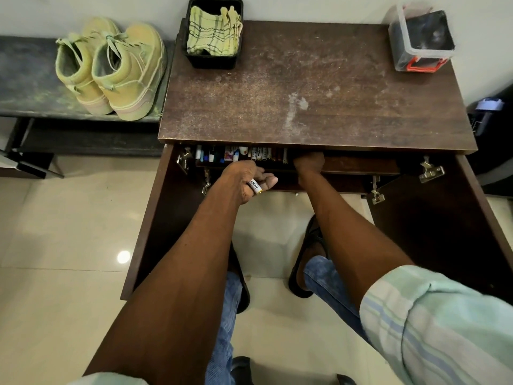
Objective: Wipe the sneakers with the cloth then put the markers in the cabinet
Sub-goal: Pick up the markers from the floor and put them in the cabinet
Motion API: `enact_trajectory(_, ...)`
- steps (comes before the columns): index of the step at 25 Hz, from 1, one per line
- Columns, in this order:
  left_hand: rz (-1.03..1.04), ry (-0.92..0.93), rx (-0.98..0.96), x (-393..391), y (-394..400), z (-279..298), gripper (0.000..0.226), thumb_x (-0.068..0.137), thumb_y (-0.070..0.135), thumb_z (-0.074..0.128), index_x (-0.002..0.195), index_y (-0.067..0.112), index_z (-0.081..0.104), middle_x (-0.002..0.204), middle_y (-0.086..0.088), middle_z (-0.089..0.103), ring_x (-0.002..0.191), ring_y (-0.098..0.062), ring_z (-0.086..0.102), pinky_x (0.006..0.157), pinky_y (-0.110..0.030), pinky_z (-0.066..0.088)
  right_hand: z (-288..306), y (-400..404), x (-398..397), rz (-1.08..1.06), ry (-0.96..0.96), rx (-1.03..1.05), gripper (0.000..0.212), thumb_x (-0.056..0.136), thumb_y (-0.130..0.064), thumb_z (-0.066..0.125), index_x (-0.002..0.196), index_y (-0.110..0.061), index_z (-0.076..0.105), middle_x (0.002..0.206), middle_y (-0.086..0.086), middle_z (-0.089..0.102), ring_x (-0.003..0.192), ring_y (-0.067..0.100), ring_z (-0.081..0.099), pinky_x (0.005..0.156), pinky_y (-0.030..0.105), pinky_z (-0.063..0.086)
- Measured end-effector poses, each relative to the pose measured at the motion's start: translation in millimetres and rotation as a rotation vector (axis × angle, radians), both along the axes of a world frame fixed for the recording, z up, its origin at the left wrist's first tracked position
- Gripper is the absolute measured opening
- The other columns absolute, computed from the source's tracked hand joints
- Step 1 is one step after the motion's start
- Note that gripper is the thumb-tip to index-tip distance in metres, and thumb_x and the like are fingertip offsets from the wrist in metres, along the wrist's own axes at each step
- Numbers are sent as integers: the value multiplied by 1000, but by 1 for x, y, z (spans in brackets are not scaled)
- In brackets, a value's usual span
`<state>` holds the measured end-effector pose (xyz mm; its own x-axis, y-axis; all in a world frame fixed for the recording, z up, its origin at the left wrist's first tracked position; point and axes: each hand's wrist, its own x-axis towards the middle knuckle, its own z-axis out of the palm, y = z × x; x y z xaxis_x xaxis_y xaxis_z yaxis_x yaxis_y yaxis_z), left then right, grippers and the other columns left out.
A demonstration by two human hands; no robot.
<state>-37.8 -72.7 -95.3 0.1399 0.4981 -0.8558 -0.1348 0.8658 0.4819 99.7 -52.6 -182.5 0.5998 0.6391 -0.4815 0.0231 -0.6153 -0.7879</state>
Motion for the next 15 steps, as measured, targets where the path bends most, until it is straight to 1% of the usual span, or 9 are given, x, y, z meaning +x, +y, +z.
enact_trajectory(1,-25,20,-1,0,0,-4,48,94,-19,32,141,-9,34,137,-28,46,121,-35,54,86,-37,52,5,-6,-1,-77,153,35,10,93,-12,51,95,-10,61,103,14,64,100,31,62,80,36,52)
enact_trajectory(2,-36,13,-20,2,-2,-2,50,93,-20,30,142,-8,33,138,-28,44,122,-36,52,88,-38,52,6,-13,-2,-86,314,21,13,95,-12,48,88,-10,59,94,12,64,90,28,63,73,34,53)
enact_trajectory(4,-43,-1,-27,7,-4,-1,53,91,-24,27,142,-8,32,139,-28,42,124,-37,50,97,-45,48,10,-30,-2,50,582,-94,25,99,-26,44,87,-10,60,83,8,65,79,22,62,75,34,52)
enact_trajectory(6,-47,9,-28,10,-4,1,53,90,-25,27,140,-10,33,137,-27,42,123,-37,50,102,-48,45,13,-45,-4,132,721,-157,32,98,-35,45,90,-10,63,82,8,67,78,20,63,85,38,51)
enact_trajectory(8,-50,18,-11,12,-3,0,56,90,-25,25,144,-9,27,145,-28,36,129,-39,45,106,-46,40,12,-51,-5,45,806,-117,22,98,-23,48,87,-9,60,82,10,64,73,20,61,78,36,53)
enact_trajectory(10,-28,13,-7,11,-2,2,57,90,-26,24,144,-9,28,147,-29,33,131,-39,43,107,-45,40,9,-45,1,-32,710,-105,19,99,-9,41,86,-7,55,79,11,60,66,17,58,65,30,52)
enact_trajectory(12,-11,5,3,10,-3,3,55,89,-26,23,142,-11,29,145,-30,35,130,-39,45,105,-44,42,11,-34,11,-40,545,-84,23,99,-3,33,99,-6,56,78,8,59,64,14,56,59,24,49)
enact_trajectory(14,-6,9,4,9,-3,3,55,90,-26,23,142,-11,29,144,-30,37,129,-38,46,102,-43,44,15,-22,21,-43,377,-55,26,97,-2,39,115,-6,57,90,5,62,69,12,57,59,21,47)
enact_trajectory(15,-9,14,4,9,-4,4,55,90,-26,24,142,-11,30,144,-30,38,129,-38,47,101,-42,45,15,-17,24,-47,280,-50,27,94,-1,45,119,-3,57,100,6,63,78,15,60,64,22,48)
